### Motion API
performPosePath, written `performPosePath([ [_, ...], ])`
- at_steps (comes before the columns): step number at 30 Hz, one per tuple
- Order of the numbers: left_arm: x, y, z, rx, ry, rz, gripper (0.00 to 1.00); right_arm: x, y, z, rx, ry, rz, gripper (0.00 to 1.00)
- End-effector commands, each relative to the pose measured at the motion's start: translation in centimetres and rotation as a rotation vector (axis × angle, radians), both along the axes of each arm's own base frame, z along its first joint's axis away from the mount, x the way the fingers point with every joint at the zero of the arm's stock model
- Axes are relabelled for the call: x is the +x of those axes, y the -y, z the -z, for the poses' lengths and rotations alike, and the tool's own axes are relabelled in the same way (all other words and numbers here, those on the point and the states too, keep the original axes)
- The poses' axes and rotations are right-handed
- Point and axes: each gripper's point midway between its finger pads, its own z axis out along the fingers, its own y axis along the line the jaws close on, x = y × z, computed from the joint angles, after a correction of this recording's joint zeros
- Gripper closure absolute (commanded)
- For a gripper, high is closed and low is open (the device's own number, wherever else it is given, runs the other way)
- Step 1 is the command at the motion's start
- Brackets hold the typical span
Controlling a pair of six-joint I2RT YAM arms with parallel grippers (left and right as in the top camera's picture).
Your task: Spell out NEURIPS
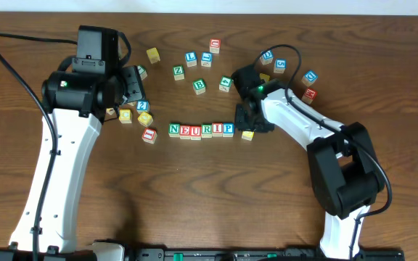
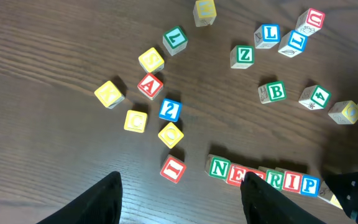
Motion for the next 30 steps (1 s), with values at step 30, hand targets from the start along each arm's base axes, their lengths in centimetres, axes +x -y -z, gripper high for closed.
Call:
performPosePath([
  [30, 0.23, -0.39, 0.17, 0.02, -0.004, -0.004, 0.4, -0.11, 1.13, -1.68, 0.076, -0.026, 0.005, 0.59],
])
